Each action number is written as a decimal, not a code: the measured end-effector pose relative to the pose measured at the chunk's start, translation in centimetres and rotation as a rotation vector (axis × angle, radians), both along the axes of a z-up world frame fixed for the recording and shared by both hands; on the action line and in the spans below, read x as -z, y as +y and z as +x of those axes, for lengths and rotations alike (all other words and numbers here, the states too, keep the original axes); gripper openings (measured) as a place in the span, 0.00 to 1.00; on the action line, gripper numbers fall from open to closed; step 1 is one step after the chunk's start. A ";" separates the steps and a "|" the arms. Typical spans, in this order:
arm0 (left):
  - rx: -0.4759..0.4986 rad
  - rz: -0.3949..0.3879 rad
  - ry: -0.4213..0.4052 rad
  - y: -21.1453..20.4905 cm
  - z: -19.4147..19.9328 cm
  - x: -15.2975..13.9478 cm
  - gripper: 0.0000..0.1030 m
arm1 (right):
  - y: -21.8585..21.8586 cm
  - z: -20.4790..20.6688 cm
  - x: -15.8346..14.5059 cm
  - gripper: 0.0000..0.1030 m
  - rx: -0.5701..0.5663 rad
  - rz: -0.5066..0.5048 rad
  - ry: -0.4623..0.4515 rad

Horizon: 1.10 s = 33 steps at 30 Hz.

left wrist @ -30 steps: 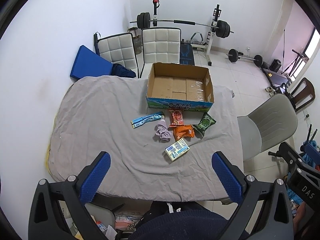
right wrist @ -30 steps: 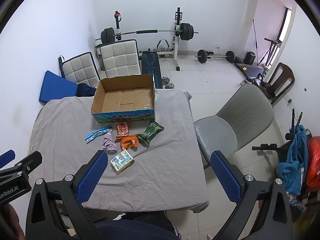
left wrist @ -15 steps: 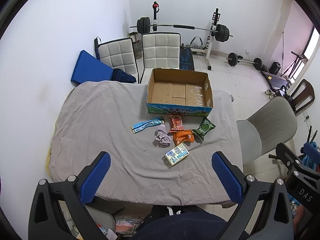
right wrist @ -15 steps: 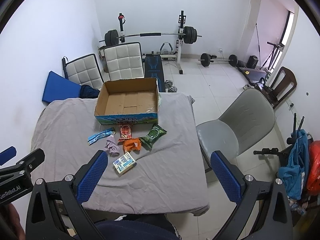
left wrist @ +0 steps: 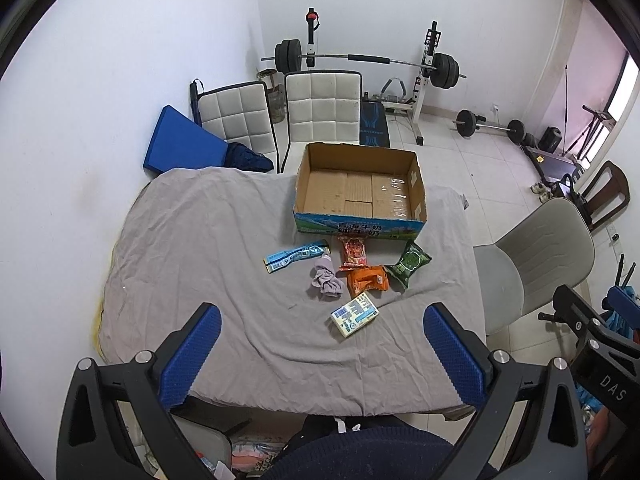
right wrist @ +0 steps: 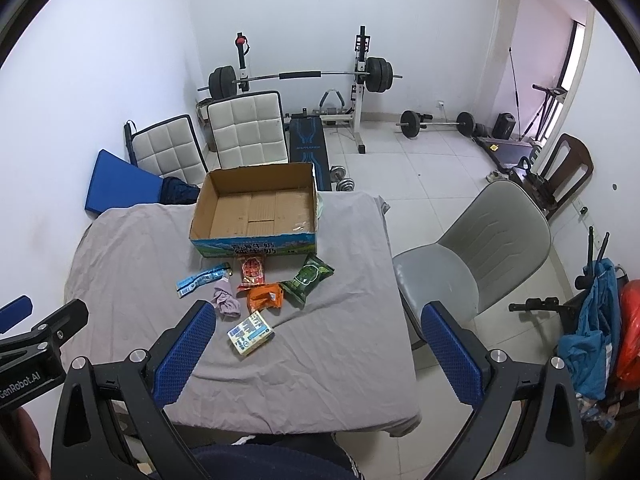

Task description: Organize soft objects

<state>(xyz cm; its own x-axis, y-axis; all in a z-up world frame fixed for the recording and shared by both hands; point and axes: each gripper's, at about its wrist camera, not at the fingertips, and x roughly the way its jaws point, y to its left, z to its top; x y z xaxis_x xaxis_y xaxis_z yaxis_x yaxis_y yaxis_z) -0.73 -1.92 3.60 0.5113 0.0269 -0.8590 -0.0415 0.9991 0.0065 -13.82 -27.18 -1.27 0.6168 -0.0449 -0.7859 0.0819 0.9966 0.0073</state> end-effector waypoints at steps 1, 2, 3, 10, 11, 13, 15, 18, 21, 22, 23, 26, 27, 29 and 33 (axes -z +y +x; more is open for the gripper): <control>-0.001 0.000 -0.001 0.0 0.0 0.0 1.00 | -0.1 0.1 0.0 1.00 0.002 0.000 -0.001; -0.002 -0.002 0.000 0.0 0.0 0.0 1.00 | -0.1 0.1 -0.1 1.00 0.003 0.002 -0.002; -0.002 -0.003 -0.001 0.0 0.1 -0.1 1.00 | -0.1 0.2 -0.1 1.00 0.004 0.002 -0.005; -0.003 -0.003 -0.004 0.2 0.4 -0.3 1.00 | -0.1 0.2 -0.3 1.00 0.003 0.000 -0.011; -0.003 -0.004 -0.004 0.2 0.4 -0.3 1.00 | -0.1 0.2 -0.3 1.00 0.004 0.002 -0.011; -0.004 -0.004 -0.008 0.2 0.5 -0.5 1.00 | -0.1 0.3 -0.3 1.00 0.004 0.000 -0.013; -0.006 -0.005 -0.012 0.2 0.7 -0.7 1.00 | 0.0 0.4 -0.4 1.00 0.003 0.000 -0.016; -0.006 -0.005 -0.017 0.4 0.9 -1.0 1.00 | 0.0 0.6 -0.5 1.00 0.003 0.001 -0.017; -0.008 -0.007 -0.017 0.4 0.7 -1.0 1.00 | 0.0 0.7 -0.6 1.00 0.003 0.003 -0.017; -0.009 -0.008 -0.017 0.4 0.8 -1.0 1.00 | 0.0 0.7 -0.6 1.00 0.002 0.003 -0.018; -0.008 -0.005 -0.018 0.4 0.6 -0.9 1.00 | 0.0 0.7 -0.6 1.00 0.003 0.002 -0.019; -0.010 -0.008 -0.021 0.5 0.8 -1.1 1.00 | 0.0 1.0 -0.6 1.00 0.001 0.005 -0.022; -0.010 -0.007 -0.022 0.5 0.7 -1.1 1.00 | 0.0 1.1 -0.6 1.00 0.000 0.007 -0.022; -0.009 -0.009 -0.021 0.5 0.6 -1.0 1.00 | -0.2 1.4 -0.1 1.00 0.001 0.021 -0.012; -0.024 -0.012 0.003 0.7 2.3 0.1 1.00 | -0.8 3.0 2.1 1.00 0.010 0.051 0.045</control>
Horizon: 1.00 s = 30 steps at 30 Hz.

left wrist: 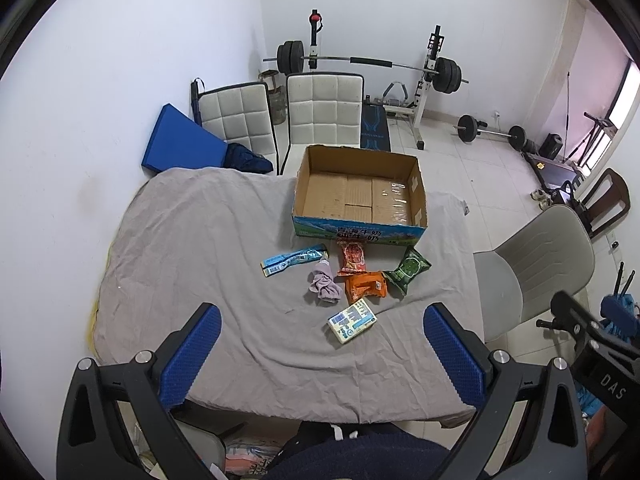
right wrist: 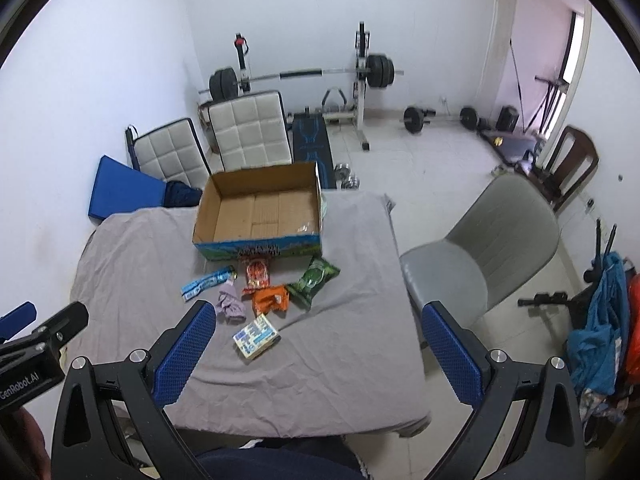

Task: Organize soft objects
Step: 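Grasp the yellow-blue milk pack with the left gripper while the right gripper grasps the green bag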

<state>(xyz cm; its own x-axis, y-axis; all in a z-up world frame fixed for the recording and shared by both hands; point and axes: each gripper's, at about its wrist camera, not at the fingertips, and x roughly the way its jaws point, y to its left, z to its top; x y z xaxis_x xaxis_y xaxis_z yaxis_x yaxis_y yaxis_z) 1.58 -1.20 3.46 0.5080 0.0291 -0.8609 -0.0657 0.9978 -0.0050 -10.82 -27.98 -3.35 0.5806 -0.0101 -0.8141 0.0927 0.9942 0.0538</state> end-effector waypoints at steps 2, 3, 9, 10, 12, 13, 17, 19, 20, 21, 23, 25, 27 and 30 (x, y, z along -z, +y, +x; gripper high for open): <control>-0.009 -0.006 0.020 0.1 0.9 1.2 1.00 | 0.0 1.3 1.7 1.00 -0.001 0.012 0.037; -0.015 -0.008 0.033 0.3 2.0 2.0 1.00 | 0.0 2.1 2.8 1.00 0.002 0.014 0.057; -0.003 0.059 0.149 -0.1 5.8 10.1 1.00 | 0.0 7.8 12.5 1.00 0.022 0.085 0.254; 0.011 0.064 0.180 -0.3 6.4 12.0 1.00 | 0.2 8.7 14.4 1.00 0.019 0.108 0.287; 0.043 0.080 0.244 -1.0 8.0 16.3 1.00 | 0.1 10.1 18.2 1.00 0.032 0.109 0.360; 0.058 0.081 0.267 -1.3 8.5 17.9 1.00 | 0.1 10.8 20.1 1.00 0.031 0.110 0.392; 0.145 0.121 0.401 -3.0 10.6 25.8 0.93 | -0.5 12.3 27.4 1.00 0.024 0.080 0.509; 0.203 0.140 0.449 -4.3 11.4 29.3 0.89 | -0.9 12.9 30.6 1.00 0.020 0.052 0.559; 0.222 0.149 0.473 -4.7 11.7 30.9 0.89 | -0.8 13.2 31.9 1.00 0.009 0.046 0.576; 0.248 0.159 0.497 -5.4 12.0 32.6 0.89 | -1.0 13.4 33.4 1.00 0.010 0.026 0.602; 0.301 0.165 0.550 -6.4 12.5 35.6 0.89 | -1.5 13.8 36.0 1.00 -0.004 0.012 0.644; 0.342 0.195 0.584 -7.4 12.6 38.0 0.89 | -2.0 14.0 38.0 1.00 0.000 -0.004 0.673; 0.356 0.214 0.624 -8.1 12.8 40.3 0.88 | -2.4 14.2 39.5 1.00 -0.010 -0.011 0.689; 0.384 0.195 0.659 -9.1 13.1 42.2 0.86 | -2.9 14.3 41.1 1.00 -0.026 -0.014 0.715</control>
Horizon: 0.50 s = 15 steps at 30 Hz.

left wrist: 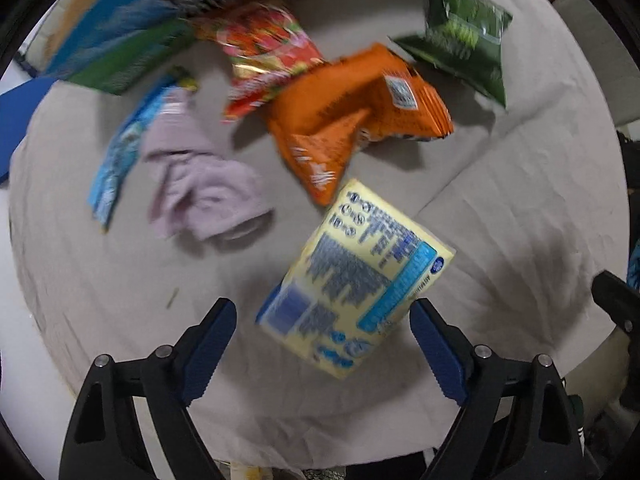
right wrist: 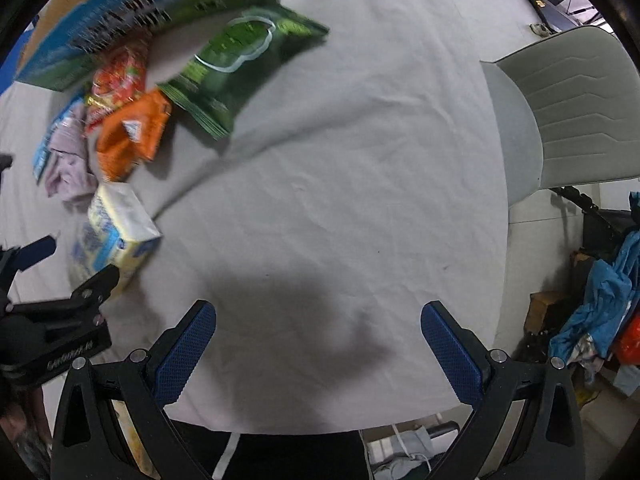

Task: Organize soft objects
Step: 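Grasp the yellow-blue milk pack with the left gripper while the right gripper grasps the green bag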

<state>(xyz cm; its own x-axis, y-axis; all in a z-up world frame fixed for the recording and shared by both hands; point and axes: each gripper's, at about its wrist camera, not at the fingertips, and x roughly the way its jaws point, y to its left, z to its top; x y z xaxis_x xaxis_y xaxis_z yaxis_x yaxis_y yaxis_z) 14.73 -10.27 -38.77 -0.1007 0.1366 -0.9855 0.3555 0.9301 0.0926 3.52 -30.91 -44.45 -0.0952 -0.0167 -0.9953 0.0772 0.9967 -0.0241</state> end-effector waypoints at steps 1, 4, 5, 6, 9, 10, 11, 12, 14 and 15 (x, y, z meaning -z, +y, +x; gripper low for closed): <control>0.007 -0.014 0.014 -0.4 0.1 0.4 0.86 | -0.2 0.0 0.3 1.00 -0.002 -0.001 0.008; 0.033 -0.007 0.017 -1.6 0.2 1.4 0.79 | -0.8 0.1 1.1 1.00 -0.011 0.008 0.022; 0.033 -0.011 0.023 -2.0 0.3 1.9 0.77 | -1.1 0.3 1.1 1.00 -0.014 0.009 0.025; 0.027 0.005 0.022 -2.2 0.3 2.1 0.73 | -1.2 0.4 1.1 1.00 -0.019 0.015 0.025; 0.010 0.000 0.009 -2.7 -0.2 2.9 0.70 | -1.6 1.0 0.7 1.00 -0.030 0.026 0.027; 0.005 0.001 0.005 -3.0 -0.2 3.3 0.69 | -1.7 1.1 0.6 1.00 -0.035 0.034 0.026; 0.001 0.004 0.003 -3.0 0.0 3.1 0.69 | -1.7 1.6 0.5 1.00 -0.037 0.035 0.026; -0.010 0.004 -0.003 -3.1 -0.2 3.0 0.68 | -1.9 1.8 0.4 1.00 -0.035 0.042 0.024; -0.042 0.001 -0.011 -3.0 0.3 2.3 0.67 | -2.0 2.6 -0.3 1.00 -0.025 0.068 0.024; -0.066 -0.008 -0.017 -2.8 0.3 1.8 0.66 | -2.3 3.2 -0.6 1.00 -0.010 0.085 0.023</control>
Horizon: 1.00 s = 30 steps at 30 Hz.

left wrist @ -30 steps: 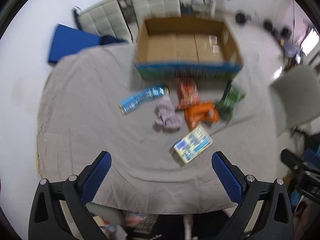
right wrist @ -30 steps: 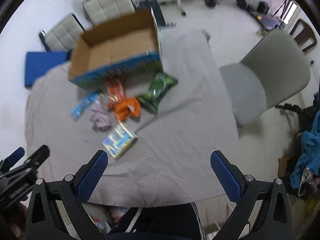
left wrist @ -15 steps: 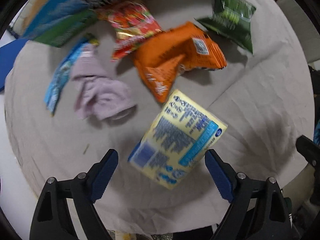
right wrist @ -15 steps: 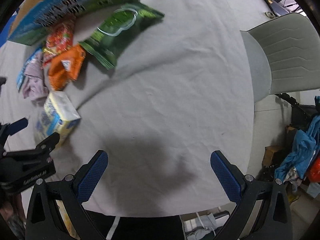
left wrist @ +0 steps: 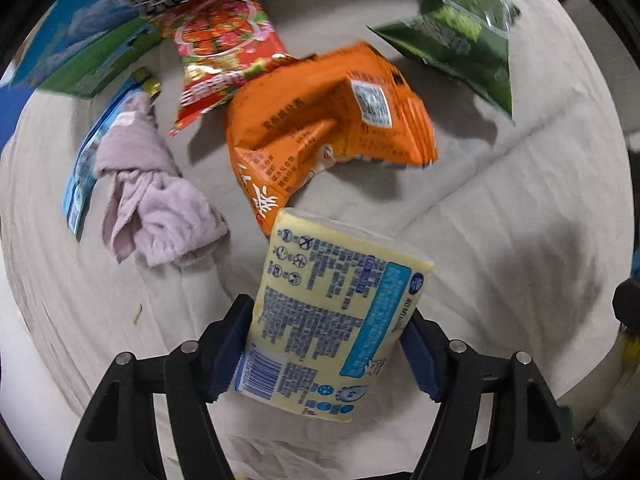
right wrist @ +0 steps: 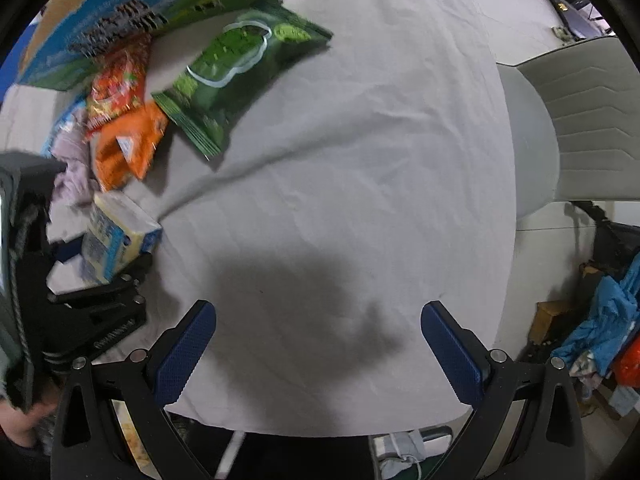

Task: Organize soft objects
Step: 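Grasp the yellow-blue milk pack with the left gripper while the right gripper grasps the green bag, then carry the milk pack with the left gripper while the right gripper carries the green bag into the box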

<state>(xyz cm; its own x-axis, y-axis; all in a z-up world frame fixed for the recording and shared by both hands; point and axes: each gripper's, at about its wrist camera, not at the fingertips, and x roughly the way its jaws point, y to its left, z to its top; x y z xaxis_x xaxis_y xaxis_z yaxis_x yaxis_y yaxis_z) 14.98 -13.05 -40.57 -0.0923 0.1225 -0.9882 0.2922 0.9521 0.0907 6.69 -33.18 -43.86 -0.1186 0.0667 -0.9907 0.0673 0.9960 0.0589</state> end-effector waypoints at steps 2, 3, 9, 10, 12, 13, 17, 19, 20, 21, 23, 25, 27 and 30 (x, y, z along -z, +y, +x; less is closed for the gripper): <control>-0.048 -0.007 -0.015 0.5 -0.2 -0.9 0.65 | -0.5 1.2 -0.6 1.00 0.041 0.054 -0.001; -0.078 -0.011 -0.023 0.9 -0.2 -1.4 0.65 | -0.8 1.9 -0.8 1.00 0.063 0.072 -0.004; -0.263 -0.044 -0.056 4.7 -0.3 -3.2 0.63 | -1.7 7.8 -1.1 1.00 0.251 0.190 -0.036; -0.286 -0.044 -0.059 5.4 -0.3 -3.4 0.63 | -1.6 8.7 -0.8 1.00 0.284 0.202 -0.037; -0.342 -0.052 -0.056 6.6 -0.3 -3.7 0.63 | -1.5 10.2 -0.4 0.99 0.322 0.203 -0.038; -0.360 -0.057 -0.055 7.1 -0.5 -3.9 0.63 | -1.4 10.8 -0.2 0.98 0.337 0.202 -0.035; -0.404 -0.060 -0.074 9.4 -0.5 -5.0 0.63 | 0.2 13.0 2.8 0.91 0.398 0.209 -0.001; -0.409 -0.063 -0.082 10.2 -0.2 -5.4 0.62 | 0.3 13.5 4.2 0.87 0.424 0.209 0.024; -0.412 -0.060 -0.086 10.3 -0.4 -5.5 0.62 | 0.6 13.6 4.7 0.83 0.430 0.203 0.037; -0.405 -0.056 -0.095 10.6 -0.3 -5.4 0.62 | 0.8 13.7 5.2 0.81 0.433 0.189 0.048; -0.398 -0.054 -0.105 10.8 0.2 -5.3 0.62 | 1.3 13.7 5.9 0.72 0.430 0.169 0.066; -0.386 -0.058 -0.112 11.2 0.6 -5.3 0.62 | 1.3 13.5 5.9 0.64 0.439 0.140 0.060; -0.374 -0.062 -0.124 11.3 0.9 -5.2 0.62 | 1.7 13.5 6.1 0.54 0.439 0.117 0.058; -0.349 -0.068 -0.134 11.2 1.0 -4.7 0.62 | 2.0 13.4 6.0 0.42 0.438 0.095 0.061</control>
